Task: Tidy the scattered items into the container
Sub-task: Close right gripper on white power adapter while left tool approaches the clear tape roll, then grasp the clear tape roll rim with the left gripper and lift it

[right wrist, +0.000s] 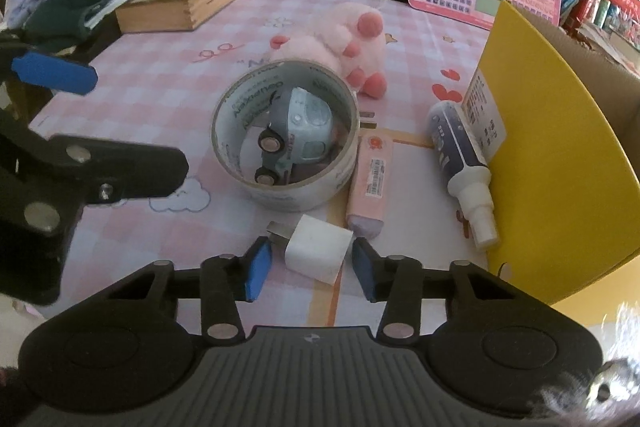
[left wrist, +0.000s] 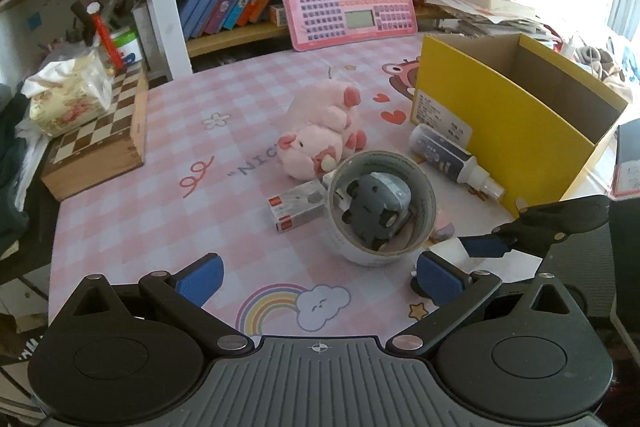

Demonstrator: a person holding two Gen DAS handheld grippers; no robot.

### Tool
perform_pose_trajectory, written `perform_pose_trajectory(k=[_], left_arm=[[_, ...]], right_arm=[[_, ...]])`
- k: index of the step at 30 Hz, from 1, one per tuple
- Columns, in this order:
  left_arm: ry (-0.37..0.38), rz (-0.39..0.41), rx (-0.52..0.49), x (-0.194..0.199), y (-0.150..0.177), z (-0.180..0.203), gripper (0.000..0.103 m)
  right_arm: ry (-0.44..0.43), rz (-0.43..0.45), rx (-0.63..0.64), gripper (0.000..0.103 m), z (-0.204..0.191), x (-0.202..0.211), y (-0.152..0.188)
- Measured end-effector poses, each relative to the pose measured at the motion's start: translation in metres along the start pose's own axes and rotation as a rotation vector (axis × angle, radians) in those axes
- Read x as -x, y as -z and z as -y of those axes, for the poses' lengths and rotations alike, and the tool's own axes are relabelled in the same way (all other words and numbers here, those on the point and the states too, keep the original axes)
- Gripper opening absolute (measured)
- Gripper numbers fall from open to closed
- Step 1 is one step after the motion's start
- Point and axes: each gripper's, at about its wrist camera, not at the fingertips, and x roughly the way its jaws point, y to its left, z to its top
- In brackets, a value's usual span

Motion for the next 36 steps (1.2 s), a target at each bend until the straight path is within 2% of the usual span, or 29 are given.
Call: perform_pose_trajectory(k=[12,14,17,18,21,24,26,30,31,36], left_arm=[[0.026,0.02,0.002,-0.026,-0.014,0.01,0.1],[0.025,0.022,0.012,-0.03,-0.017,0.009,0.091],[0.038,0.024,0.045,-0.03,-0.018,0.006,0.071],[0.033,0.023,0.055,-0.03,-0.018,0.004,0.067],[0.038,0.003,0.104,-0.035,-0.018,-0.002,0.04],[0.04,-0.008,0.11,-0.041,-0.018,-0.001,0.035],[0.027,-0.026,0.106,-0.049,-0.018,0.0,0.025],[0.048,-0.057,0.159,-0.06,-0.015,-0.006,0.019],[0.054,-0.061,0.169,-0.061,-0.015,-0.007,0.012],[0.094,-0.053,0.264,-0.06,-0.012,-0.018,0.003]], right_arm=[[0.007,-0.015,0.02,0.033,0.009,0.024,0.014],[0.011,-0.013,0.037,0.033,0.007,0.027,0.016],[0.015,-0.009,0.058,0.033,0.007,0.032,0.018],[0.016,-0.008,0.061,0.033,0.007,0.033,0.018],[0.019,-0.008,0.06,0.033,0.009,0.035,0.019],[0.018,-0.009,0.062,0.033,0.009,0.036,0.019],[0.017,-0.009,0.066,0.033,0.009,0.037,0.02],[0.012,-0.01,0.076,0.033,0.008,0.039,0.02],[0.012,-0.009,0.076,0.033,0.008,0.039,0.02],[0.018,0.001,0.067,0.033,0.008,0.044,0.021]])
